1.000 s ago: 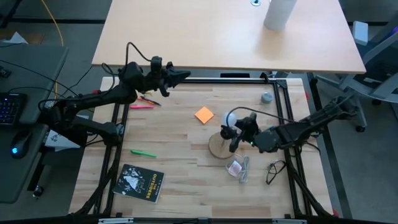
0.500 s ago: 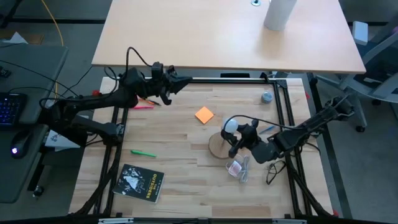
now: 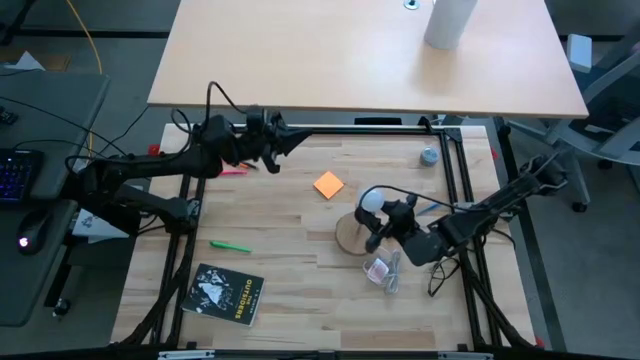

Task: Screw lightbulb
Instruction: Insert the white lightbulb into the lamp

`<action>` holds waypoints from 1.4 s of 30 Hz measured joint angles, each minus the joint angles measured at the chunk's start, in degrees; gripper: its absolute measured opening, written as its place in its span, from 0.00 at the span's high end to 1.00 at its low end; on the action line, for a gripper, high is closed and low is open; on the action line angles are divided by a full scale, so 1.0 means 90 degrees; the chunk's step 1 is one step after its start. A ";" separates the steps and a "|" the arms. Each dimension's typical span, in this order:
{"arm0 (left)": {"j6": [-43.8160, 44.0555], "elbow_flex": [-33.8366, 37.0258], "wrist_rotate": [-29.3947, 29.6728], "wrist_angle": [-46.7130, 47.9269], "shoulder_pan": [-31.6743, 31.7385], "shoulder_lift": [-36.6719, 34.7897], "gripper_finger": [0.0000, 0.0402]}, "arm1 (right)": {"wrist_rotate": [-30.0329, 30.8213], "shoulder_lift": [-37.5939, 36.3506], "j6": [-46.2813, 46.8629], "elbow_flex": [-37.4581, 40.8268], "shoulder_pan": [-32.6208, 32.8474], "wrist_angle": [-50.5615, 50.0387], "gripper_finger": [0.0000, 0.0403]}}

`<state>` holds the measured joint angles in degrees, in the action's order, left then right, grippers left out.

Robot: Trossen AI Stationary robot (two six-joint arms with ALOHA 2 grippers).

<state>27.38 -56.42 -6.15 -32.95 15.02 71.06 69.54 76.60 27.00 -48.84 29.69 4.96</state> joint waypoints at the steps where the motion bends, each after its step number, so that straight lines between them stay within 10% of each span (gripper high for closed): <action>1: -0.0003 0.0000 -0.0028 -0.0027 -0.0015 -0.0001 1.00 | 0.0087 0.0011 -0.0002 0.0000 0.0000 0.0060 0.62; 15: -0.1503 0.0000 -0.1638 -0.0007 -0.0121 -0.0004 1.00 | 0.0701 -0.0003 -0.1422 0.0002 0.0026 0.1742 0.62; 32: -0.2274 0.1707 -0.1232 -0.1590 0.0084 -0.0004 1.00 | 0.1699 0.1028 -0.2191 -0.0005 0.0427 0.2199 0.62; 42: -0.3092 0.1953 -0.1120 -0.1451 0.0165 -0.0006 1.00 | 0.0721 0.0830 -0.2287 -0.0003 -0.0139 0.2369 0.62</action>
<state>-0.44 -38.85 -16.24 -46.01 16.50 71.01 76.03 84.07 6.41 -48.86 28.44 26.29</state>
